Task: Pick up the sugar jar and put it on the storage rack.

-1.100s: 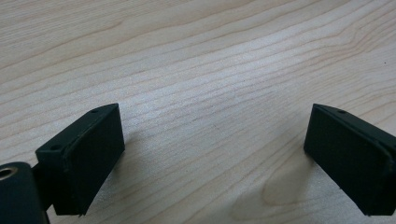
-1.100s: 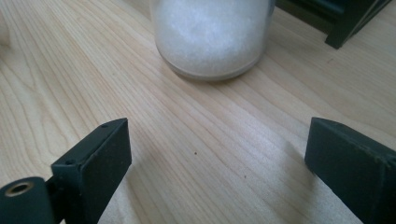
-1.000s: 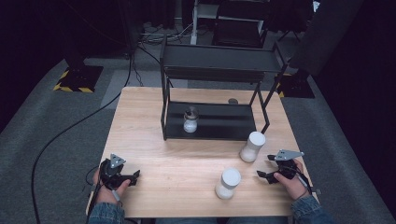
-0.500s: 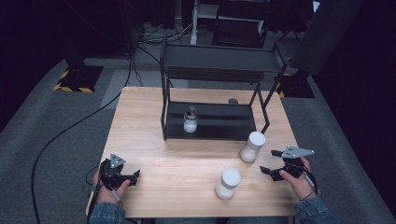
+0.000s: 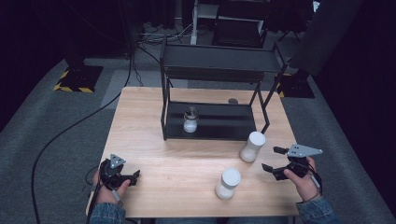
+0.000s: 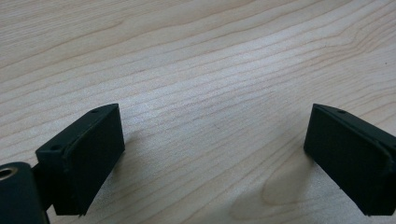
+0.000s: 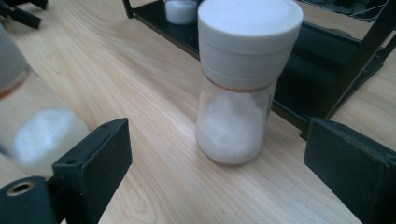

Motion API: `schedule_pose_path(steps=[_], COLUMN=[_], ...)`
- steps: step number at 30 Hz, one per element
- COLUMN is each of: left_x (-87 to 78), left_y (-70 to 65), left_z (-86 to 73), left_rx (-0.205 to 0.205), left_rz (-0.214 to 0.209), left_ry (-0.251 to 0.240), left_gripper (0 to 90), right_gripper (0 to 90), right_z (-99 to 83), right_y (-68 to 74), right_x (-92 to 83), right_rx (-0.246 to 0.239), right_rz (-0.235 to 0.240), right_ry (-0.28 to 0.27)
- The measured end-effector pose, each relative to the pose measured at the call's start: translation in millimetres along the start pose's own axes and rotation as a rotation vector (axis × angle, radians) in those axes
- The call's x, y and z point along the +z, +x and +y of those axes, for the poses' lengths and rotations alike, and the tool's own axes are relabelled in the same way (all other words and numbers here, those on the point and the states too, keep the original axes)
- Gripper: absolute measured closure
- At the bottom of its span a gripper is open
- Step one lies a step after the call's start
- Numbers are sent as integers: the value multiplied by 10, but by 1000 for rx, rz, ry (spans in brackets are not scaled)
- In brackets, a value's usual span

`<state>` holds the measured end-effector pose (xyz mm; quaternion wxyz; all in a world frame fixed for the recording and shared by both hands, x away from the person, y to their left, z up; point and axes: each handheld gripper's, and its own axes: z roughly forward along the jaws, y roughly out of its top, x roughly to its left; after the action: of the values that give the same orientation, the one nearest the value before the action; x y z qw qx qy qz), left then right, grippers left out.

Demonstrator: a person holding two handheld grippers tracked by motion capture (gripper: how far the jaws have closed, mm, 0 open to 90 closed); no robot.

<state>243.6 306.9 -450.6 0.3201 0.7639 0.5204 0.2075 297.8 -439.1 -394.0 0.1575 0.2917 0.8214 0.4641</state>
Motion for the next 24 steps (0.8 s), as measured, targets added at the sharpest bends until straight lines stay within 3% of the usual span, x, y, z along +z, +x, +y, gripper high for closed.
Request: schedule_pose_path(steps=[12, 20, 24], left_x=[0, -1, -1], left_y=[-1, -1, -3], left_z=[1, 1, 0], left_rx=[0, 1, 0], left_rz=[0, 1, 1], left_ry=[0, 0, 0], left_gripper=[50, 50, 50], right_gripper=[77, 76, 77], right_z=[152, 215, 232], right_y=[161, 273, 309], right_x=[-132, -150, -118], right_rx=[-41, -55, -55], right_rz=[17, 14, 36], right_ry=[-44, -61, -68])
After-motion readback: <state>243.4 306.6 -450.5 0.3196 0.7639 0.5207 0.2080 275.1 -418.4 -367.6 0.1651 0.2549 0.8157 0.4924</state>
